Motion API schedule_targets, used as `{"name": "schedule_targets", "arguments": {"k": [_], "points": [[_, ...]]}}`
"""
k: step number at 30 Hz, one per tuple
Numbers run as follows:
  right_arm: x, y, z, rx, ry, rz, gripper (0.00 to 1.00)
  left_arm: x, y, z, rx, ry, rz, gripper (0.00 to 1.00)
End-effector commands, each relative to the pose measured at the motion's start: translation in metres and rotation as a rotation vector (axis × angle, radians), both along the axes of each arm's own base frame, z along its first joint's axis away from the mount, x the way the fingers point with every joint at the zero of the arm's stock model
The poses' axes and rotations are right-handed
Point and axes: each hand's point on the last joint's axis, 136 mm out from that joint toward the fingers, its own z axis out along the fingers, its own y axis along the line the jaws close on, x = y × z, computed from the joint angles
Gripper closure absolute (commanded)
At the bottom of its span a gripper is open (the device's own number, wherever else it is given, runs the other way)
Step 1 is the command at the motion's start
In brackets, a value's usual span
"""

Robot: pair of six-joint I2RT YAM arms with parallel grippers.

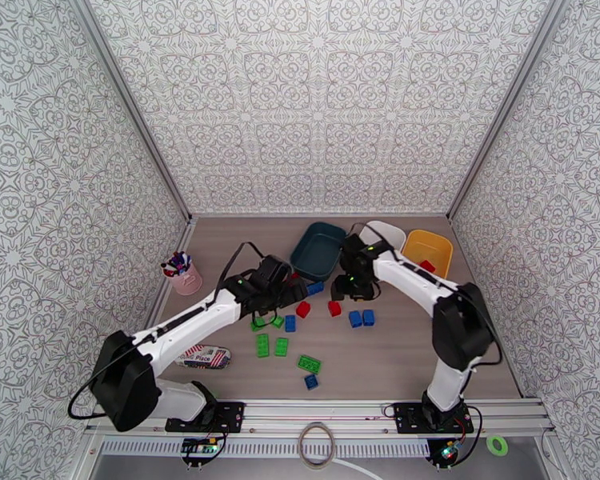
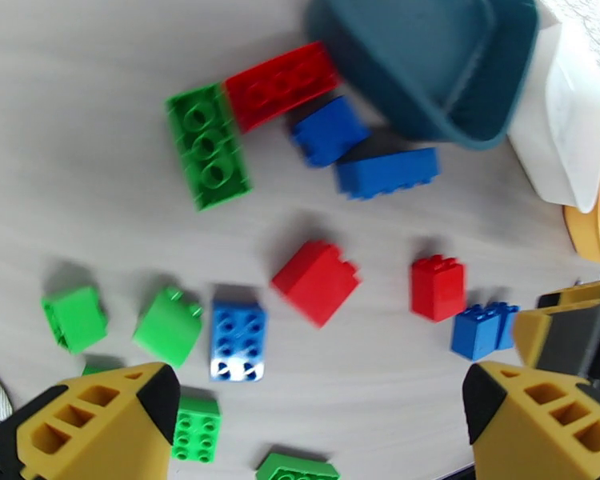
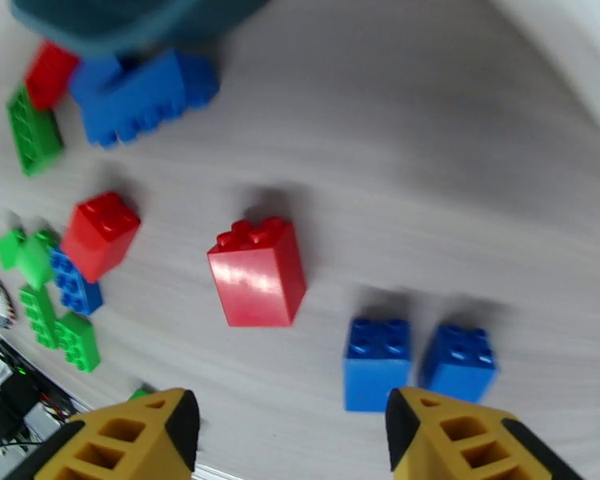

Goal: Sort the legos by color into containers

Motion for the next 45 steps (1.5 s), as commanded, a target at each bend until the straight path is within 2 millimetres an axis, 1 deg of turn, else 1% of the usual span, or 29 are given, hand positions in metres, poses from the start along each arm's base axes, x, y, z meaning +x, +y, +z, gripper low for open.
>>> {"name": "schedule_targets", "arguments": {"k": [1, 7, 12, 15, 18, 21, 26, 29, 31, 38, 45], "points": [[0.002, 0.017, -0.003, -0.013, 0.002, 0.043, 0.37, -0.007, 0.009, -0.002, -0.020, -0.001, 0.057, 0.01], [0.000, 0.029, -0.026, -0.068, 0.040, 0.090, 0.41, -0.021, 0.019, -0.011, -0.032, 0.020, 0.092, 0.01], [0.006, 0.024, -0.036, -0.131, 0.044, 0.092, 0.45, -0.023, 0.020, -0.014, -0.041, 0.028, 0.108, 0.01], [0.008, 0.023, -0.037, -0.146, 0.041, 0.097, 0.46, -0.022, 0.018, -0.015, -0.040, 0.029, 0.106, 0.01], [0.008, 0.024, -0.031, -0.134, 0.034, 0.099, 0.47, -0.020, 0.015, -0.017, -0.036, 0.036, 0.102, 0.01], [0.008, 0.028, -0.017, -0.104, 0.010, 0.097, 0.46, -0.017, 0.012, -0.018, -0.036, 0.038, 0.098, 0.01], [0.010, 0.027, 0.010, -0.075, -0.043, 0.087, 0.40, -0.011, 0.007, -0.018, -0.034, 0.040, 0.089, 0.01], [0.008, 0.026, 0.012, -0.077, -0.044, 0.088, 0.36, -0.009, 0.004, -0.018, -0.035, 0.041, 0.084, 0.01], [0.008, 0.025, 0.009, -0.081, -0.037, 0.091, 0.34, -0.009, 0.003, -0.018, -0.035, 0.043, 0.080, 0.01], [0.011, 0.027, -0.015, -0.112, 0.000, 0.108, 0.31, -0.013, 0.002, -0.019, -0.031, 0.044, 0.077, 0.01], [0.015, 0.027, -0.039, -0.142, 0.040, 0.118, 0.31, -0.019, 0.001, -0.018, -0.036, 0.038, 0.084, 0.01]]}}
